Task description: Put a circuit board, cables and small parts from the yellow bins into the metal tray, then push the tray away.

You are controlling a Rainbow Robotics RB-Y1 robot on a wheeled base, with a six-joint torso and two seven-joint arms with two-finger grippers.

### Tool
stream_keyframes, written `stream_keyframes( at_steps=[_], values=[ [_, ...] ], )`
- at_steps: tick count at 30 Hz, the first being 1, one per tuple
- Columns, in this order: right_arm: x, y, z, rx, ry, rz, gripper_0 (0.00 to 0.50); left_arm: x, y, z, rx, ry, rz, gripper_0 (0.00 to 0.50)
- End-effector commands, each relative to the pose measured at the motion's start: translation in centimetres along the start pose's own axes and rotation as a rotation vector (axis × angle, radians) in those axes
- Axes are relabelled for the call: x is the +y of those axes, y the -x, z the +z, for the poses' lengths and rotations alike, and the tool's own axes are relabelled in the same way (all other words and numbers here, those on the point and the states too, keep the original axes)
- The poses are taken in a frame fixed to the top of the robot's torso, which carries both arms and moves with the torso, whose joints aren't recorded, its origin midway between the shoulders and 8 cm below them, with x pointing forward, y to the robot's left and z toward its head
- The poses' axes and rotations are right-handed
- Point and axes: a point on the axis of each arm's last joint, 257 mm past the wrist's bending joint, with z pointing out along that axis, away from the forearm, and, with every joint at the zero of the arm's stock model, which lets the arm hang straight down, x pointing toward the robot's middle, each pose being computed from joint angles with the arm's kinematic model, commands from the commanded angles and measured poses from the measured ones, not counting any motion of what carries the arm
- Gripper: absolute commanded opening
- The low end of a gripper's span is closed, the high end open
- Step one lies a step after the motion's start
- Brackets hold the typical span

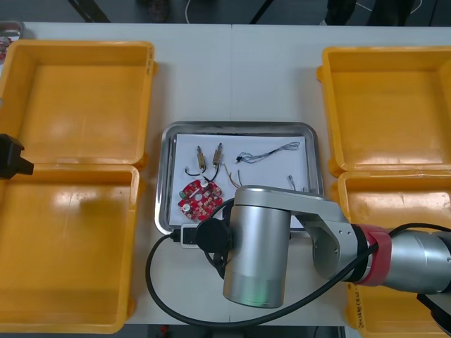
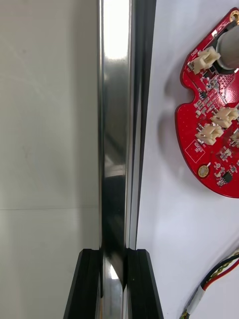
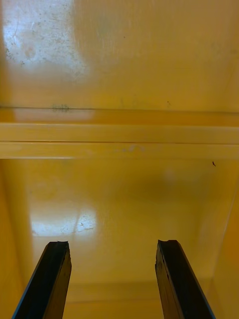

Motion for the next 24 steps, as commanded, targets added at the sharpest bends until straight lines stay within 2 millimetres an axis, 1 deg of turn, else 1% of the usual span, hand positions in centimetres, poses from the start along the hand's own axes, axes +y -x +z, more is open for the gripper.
stream_keyframes(
  at_steps=[1,3,7,10,19,24],
  values=[
    [-1.3,0.2,-0.7,0.006,-0.046,-0.020,0.000,1.5,0.4,-1.6,-0.025,0.046,0.073,0.500],
    [-1.6,0.2,-0.7,0.010,-0.054,-0.023,0.000,1.5,0.4,-1.6,-0.025,0.046,0.073,0.500],
    [-3.0,-0.2,-0.4,0.035,-0.074,-0.025,0.000,1.5,0.4,-1.6,-0.025,0.046,0.073,0.500],
    [-4.0,-0.1,-0.3,0.045,-0.093,-0.029,0.000,1.5,0.4,-1.6,-0.025,0.046,0.073,0.500],
    [-6.8,-0.1,-0.8,0.062,-0.145,-0.034,0.000,1.5,0.4,-1.6,-0.025,0.046,0.073,0.500],
    [-8.1,0.4,-1.4,0.060,-0.173,-0.041,0.000,1.5,0.4,-1.6,-0.025,0.046,0.073,0.500]
  ],
)
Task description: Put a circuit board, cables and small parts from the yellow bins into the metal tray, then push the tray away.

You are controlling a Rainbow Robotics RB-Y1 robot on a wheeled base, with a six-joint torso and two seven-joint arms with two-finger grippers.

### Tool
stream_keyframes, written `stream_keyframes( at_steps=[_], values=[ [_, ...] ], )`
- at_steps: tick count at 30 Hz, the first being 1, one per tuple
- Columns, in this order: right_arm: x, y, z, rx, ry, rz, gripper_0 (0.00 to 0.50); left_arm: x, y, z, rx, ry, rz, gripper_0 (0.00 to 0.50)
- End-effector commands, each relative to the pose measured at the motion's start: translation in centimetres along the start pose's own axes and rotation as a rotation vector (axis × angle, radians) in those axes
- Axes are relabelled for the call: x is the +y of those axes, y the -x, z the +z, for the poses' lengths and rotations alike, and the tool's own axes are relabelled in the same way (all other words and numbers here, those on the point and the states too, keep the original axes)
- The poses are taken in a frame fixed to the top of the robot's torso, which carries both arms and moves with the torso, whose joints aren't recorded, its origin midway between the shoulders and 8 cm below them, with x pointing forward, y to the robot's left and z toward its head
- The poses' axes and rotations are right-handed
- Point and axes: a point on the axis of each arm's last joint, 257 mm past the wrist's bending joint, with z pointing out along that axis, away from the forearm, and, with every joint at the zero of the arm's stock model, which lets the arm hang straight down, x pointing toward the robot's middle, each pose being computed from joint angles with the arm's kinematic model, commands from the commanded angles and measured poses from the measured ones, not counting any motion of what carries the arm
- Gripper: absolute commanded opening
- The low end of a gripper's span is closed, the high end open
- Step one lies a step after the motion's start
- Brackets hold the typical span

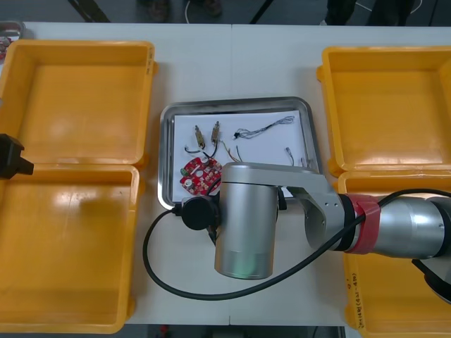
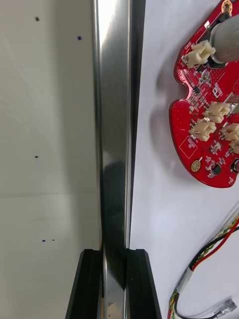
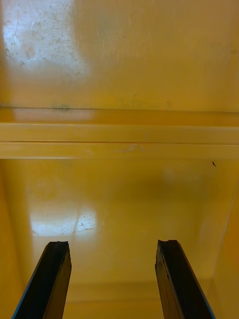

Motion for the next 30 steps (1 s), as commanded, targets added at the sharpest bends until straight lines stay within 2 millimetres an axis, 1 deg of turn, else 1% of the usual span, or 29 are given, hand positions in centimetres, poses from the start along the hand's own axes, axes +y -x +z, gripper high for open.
stream_keyframes(
  at_steps=[1,6,11,13,30],
  values=[
    [-2.7,0.8,-1.2,-0.010,-0.058,0.009,0.000,1.5,0.4,-1.6,-0.025,0.046,0.073,0.500],
    [-4.0,0.5,-1.0,0.011,-0.079,0.019,0.000,1.5,0.4,-1.6,-0.025,0.046,0.073,0.500],
    [-6.0,-0.1,-0.9,0.037,-0.105,0.033,0.000,1.5,0.4,-1.6,-0.025,0.046,0.073,0.500],
    [-6.5,0.0,-0.9,0.039,-0.112,0.034,0.000,1.5,0.4,-1.6,-0.025,0.046,0.073,0.500],
    [-9.4,0.9,-0.8,0.067,-0.150,0.057,0.000,1.5,0.4,-1.6,-0.025,0.046,0.073,0.500]
  ],
)
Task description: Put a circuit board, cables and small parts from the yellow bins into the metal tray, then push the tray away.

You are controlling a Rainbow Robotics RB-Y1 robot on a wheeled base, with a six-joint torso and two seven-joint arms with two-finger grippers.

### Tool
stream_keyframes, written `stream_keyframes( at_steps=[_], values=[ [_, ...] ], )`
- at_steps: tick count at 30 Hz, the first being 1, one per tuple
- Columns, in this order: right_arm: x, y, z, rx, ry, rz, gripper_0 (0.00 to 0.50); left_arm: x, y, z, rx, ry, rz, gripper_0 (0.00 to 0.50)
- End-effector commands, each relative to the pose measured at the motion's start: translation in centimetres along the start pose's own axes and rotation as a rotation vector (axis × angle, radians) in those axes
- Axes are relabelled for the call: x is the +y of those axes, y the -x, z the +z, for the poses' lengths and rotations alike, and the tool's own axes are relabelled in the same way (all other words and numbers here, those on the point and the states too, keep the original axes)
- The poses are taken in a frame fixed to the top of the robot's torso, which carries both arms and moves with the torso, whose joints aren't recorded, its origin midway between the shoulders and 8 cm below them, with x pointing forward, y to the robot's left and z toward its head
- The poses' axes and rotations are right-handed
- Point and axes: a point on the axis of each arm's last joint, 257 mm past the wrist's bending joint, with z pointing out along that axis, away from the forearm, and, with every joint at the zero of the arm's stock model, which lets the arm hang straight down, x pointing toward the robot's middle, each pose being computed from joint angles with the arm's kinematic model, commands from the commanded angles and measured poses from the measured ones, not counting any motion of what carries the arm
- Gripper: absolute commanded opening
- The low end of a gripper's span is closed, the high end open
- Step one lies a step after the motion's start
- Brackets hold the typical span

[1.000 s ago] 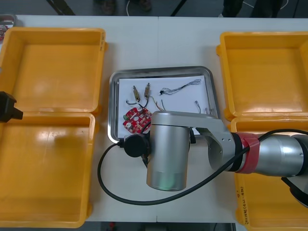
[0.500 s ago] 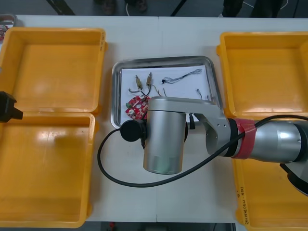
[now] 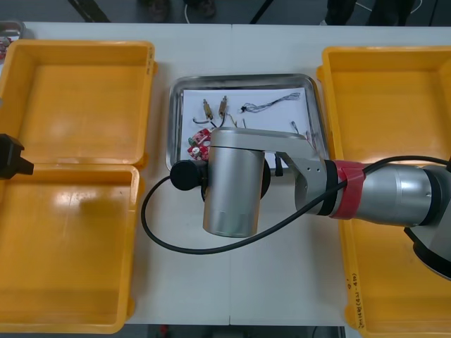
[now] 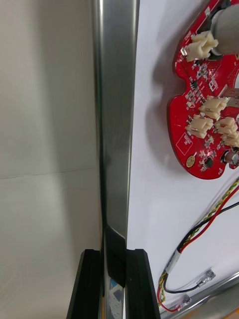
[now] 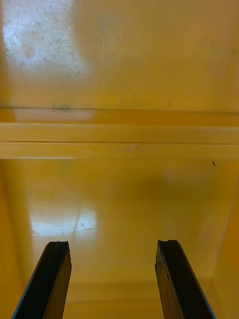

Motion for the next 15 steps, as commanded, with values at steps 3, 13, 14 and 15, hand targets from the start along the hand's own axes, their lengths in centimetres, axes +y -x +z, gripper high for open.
stream_keyframes(
  at_steps=[3,13,14,15],
  values=[
    [-3.5,2.6,-1.7,-0.037,-0.058,0.037,0.000,1.5,0.4,-1.6,-0.025,0.046,0.073,0.500],
    [-5.3,3.2,-1.4,-0.027,-0.084,0.049,0.000,1.5,0.4,-1.6,-0.025,0.046,0.073,0.500],
    [-5.5,3.1,-1.3,-0.024,-0.086,0.050,0.000,1.5,0.4,-1.6,-0.025,0.046,0.073,0.500],
    [-5.8,3.1,-1.2,-0.024,-0.090,0.052,0.000,1.5,0.4,-1.6,-0.025,0.046,0.073,0.500]
  ],
)
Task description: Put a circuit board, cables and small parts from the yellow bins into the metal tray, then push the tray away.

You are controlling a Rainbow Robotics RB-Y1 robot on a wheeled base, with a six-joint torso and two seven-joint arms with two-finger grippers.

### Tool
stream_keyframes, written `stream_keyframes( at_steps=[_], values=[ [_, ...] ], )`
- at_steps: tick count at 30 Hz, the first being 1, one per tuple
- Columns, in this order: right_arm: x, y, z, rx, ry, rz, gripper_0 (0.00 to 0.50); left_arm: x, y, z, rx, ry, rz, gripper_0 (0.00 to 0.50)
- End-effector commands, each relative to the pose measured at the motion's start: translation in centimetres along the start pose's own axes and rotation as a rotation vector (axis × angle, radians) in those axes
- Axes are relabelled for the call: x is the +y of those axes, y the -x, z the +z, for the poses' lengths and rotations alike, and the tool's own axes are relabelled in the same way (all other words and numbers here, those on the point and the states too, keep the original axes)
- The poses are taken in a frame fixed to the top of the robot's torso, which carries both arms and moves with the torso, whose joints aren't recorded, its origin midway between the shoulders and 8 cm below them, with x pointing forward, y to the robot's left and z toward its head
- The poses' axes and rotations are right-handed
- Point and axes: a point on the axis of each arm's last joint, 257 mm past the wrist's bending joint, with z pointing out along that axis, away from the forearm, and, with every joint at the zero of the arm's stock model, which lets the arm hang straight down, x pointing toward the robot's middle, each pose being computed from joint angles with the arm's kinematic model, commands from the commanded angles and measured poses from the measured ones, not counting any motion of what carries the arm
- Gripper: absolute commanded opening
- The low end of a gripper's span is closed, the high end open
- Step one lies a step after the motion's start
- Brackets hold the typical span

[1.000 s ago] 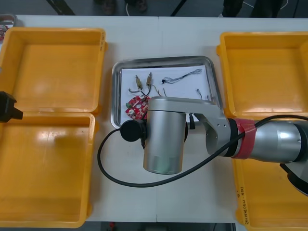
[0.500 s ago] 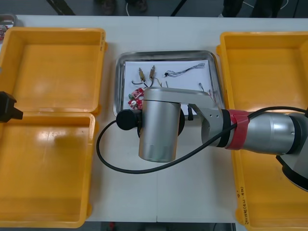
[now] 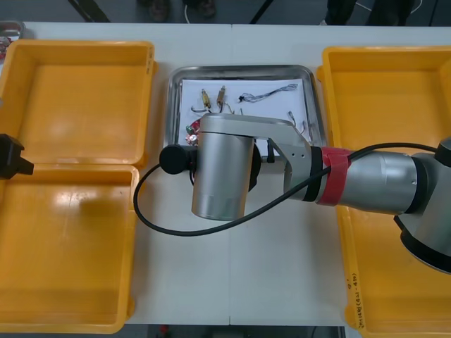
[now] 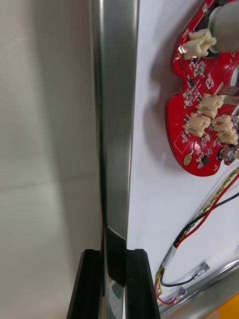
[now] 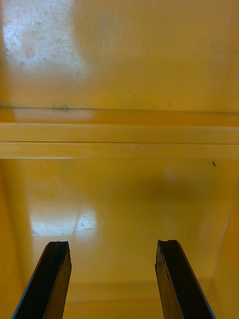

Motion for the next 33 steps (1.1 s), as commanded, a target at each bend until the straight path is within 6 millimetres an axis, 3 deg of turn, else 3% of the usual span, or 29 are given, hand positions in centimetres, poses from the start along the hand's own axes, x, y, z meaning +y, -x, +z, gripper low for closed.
stream_keyframes(
  at_steps=[1,19,33],
  values=[
    [-3.3,2.4,-1.7,-0.049,-0.056,0.035,0.000,1.5,0.4,-1.6,-0.025,0.046,0.072,0.500],
    [-7.4,2.9,-0.2,-0.048,-0.087,0.074,0.000,1.5,0.4,-1.6,-0.025,0.046,0.072,0.500],
    [-9.2,3.7,0.7,-0.077,-0.109,0.069,0.000,1.5,0.4,-1.6,-0.025,0.046,0.072,0.500]
  ],
)
